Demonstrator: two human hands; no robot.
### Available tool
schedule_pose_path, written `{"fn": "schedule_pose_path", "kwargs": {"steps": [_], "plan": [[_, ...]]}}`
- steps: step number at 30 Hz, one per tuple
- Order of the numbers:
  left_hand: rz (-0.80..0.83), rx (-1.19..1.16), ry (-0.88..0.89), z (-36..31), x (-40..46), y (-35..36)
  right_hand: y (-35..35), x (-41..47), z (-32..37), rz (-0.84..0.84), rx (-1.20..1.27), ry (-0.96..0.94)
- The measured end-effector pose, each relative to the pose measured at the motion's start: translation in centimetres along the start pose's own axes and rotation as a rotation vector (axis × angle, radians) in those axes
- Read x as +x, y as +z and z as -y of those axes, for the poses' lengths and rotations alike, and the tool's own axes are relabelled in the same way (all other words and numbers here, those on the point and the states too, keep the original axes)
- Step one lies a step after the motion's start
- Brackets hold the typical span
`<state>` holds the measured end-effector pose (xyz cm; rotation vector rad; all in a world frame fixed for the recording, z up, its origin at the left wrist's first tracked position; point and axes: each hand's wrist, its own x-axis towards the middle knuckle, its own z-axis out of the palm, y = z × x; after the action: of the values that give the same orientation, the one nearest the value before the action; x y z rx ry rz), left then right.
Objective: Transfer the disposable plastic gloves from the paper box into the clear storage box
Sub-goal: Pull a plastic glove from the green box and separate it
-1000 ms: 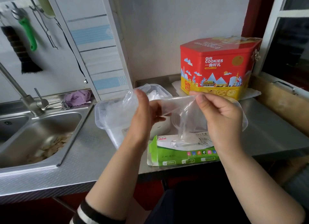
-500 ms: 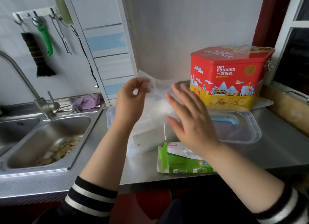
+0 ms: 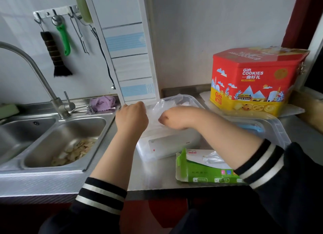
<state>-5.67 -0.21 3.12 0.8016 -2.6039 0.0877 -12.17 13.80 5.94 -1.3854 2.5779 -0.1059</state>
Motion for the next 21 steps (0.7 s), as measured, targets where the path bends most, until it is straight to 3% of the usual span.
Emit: {"fn": "schedule_pose_path", "kwargs": {"steps": [6,8,17,19,21], "plan": [[0.321,0.317,0.161,0.5,1.3,0.3,-0.5,2.7,-1.1,0.219,-0.046,0.033],[0.343,0.358,0.214,0.7,1.5,0.3,0.0,3.2,-2.2,0.19,0.015,0.035],[0.111,0.008,0.2,1.2,1.1,-2.0,1.1,0.1,-6.2,-0.66,0.429,-0.047],[-0.072,-0.179,0.23,0.3,0.1,-2.1,2.1,-2.1,-6.6,-0.862,0.538,-0.11],[-0.333,-0.405,0.291,-1.4,-1.8,-2.1,3.3,-4.4,-6.9,-0.959,0.646,-0.166]]}}
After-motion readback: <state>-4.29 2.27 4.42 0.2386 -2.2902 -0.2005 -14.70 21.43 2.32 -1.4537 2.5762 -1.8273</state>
